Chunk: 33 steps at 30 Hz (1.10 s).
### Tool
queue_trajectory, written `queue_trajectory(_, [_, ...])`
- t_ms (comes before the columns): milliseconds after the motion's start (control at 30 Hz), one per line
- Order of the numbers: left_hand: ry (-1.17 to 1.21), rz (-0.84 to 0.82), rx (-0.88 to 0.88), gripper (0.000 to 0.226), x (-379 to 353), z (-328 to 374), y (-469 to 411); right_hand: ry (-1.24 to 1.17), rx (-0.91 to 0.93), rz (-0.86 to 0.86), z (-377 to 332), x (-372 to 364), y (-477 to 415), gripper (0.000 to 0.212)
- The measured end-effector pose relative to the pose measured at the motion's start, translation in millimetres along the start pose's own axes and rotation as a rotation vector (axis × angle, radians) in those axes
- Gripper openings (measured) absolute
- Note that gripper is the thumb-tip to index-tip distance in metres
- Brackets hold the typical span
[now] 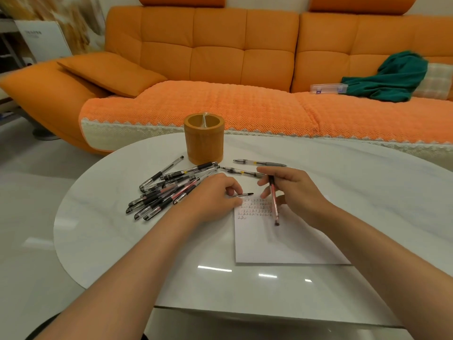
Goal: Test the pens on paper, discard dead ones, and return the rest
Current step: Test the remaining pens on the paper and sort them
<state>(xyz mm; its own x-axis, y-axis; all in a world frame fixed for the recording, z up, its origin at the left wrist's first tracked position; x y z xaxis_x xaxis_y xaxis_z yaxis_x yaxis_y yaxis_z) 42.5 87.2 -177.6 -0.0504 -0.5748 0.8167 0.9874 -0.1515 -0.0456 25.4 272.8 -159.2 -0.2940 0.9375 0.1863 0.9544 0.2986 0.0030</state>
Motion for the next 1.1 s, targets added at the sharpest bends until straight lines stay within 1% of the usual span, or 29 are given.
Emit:
queue_trajectory(67, [-0.029, 0.039, -0.005, 0.017, 1, 2, 1, -0.160, -0.105, -0.029, -1, 2, -2, 0.046])
queue_trajectory(100, [-0.028, 0.056, -0.002, 0.014, 1, 2, 1, -0.189, -0.115, -0.047, -3, 3, -3, 0.044])
queue_trajectory(133, [-0.018, 0.074, 0.002, 0.013, 2, 2, 1, -0.151, -0.096, -0.063, -5, 5, -3, 0.042])
queue_trajectory(167, [-0.003, 0.092, 0.008, 0.012, 3, 2, 2, -0.048, -0.057, -0.073, -8, 7, -4, 0.039])
queue_trajectory(233, [0.032, 0.121, 0.013, 0.015, 7, 3, 3, 0.238, 0.034, -0.060, -11, 9, -5, 0.035])
queue_trajectory(300, [0.069, 0.141, 0.009, 0.016, 11, 4, 4, 0.460, 0.091, -0.015, -10, 11, -7, 0.037])
queue_trajectory(400, [0.100, 0.145, 0.006, 0.017, 15, 6, 6, 0.697, 0.148, 0.033, -10, 11, -10, 0.017])
queue_trajectory(433, [0.106, 0.143, 0.008, 0.017, 15, 7, 6, 0.760, 0.156, 0.040, -10, 11, -10, 0.013])
queue_trajectory(500, [0.116, 0.142, 0.011, 0.018, 15, 7, 7, 0.853, 0.184, 0.050, -11, 10, -10, 0.013])
queue_trajectory(567, [0.117, 0.139, 0.015, 0.017, 15, 8, 7, 0.896, 0.208, 0.045, -13, 8, -10, 0.014])
queue_trajectory(767, [0.117, 0.112, -0.005, 0.014, 15, 15, 9, 0.871, 0.224, -0.010, -9, 1, -11, 0.013])
queue_trajectory(867, [0.144, 0.076, -0.003, 0.012, 13, 17, 8, 0.835, 0.239, -0.076, -9, -5, -9, 0.016])
queue_trajectory(900, [0.170, 0.066, 0.008, 0.014, 12, 17, 8, 0.846, 0.243, -0.099, -10, -7, -7, 0.018])
queue_trajectory(1000, [0.329, 0.023, 0.060, 0.024, 15, 18, 9, 1.014, 0.279, -0.154, -11, -14, 0, 0.015])
queue_trajectory(1033, [0.370, -0.012, 0.076, 0.024, 17, 20, 11, 1.083, 0.306, -0.151, -11, -16, 3, 0.024])
queue_trajectory(1100, [0.414, -0.088, 0.106, 0.021, 17, 23, 13, 1.198, 0.362, -0.101, -12, -19, 6, 0.054])
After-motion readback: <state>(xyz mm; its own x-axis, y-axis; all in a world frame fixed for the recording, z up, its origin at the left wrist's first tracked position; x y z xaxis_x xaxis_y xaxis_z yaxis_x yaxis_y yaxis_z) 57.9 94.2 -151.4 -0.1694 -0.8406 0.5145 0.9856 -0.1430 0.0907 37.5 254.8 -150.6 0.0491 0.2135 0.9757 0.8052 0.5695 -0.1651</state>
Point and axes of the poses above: each hand's wrist, its own y-axis away from the middle knuckle, its own x-axis out of the back of the hand, z = x × y, the point moved 5 cm from there along -y, towards the middle knuckle, and after that the axes turned 1 degree about y, right-handed, at the moved point
